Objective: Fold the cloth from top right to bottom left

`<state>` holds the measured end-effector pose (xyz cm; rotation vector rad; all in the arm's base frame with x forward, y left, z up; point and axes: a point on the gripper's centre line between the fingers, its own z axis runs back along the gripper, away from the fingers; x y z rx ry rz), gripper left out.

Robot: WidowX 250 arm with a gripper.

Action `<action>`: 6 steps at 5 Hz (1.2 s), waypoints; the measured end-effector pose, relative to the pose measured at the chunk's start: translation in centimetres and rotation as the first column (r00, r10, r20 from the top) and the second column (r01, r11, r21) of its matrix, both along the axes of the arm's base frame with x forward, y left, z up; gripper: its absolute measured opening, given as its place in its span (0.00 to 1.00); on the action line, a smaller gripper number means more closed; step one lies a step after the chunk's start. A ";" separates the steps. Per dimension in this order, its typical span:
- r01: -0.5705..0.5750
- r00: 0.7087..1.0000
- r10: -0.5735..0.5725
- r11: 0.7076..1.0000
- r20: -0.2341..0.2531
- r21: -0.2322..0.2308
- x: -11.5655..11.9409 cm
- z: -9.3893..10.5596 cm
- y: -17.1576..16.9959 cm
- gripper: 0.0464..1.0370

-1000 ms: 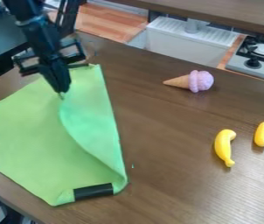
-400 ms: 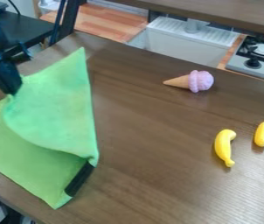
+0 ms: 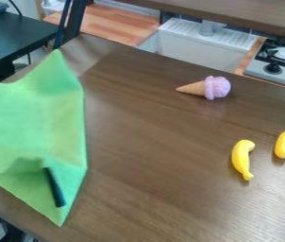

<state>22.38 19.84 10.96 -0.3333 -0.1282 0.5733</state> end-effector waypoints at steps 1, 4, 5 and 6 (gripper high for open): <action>-0.029 1.000 0.029 0.999 -0.010 -0.015 -0.9 0.0 0.5 0.02; -0.132 0.973 0.127 0.991 -0.193 -0.010 -1.3 -0.5 1.9 0.74; -0.109 0.974 0.114 0.993 -0.196 0.034 -0.7 -0.6 1.7 0.96; -0.068 0.982 0.093 0.987 -0.165 0.149 -0.4 0.7 0.6 0.96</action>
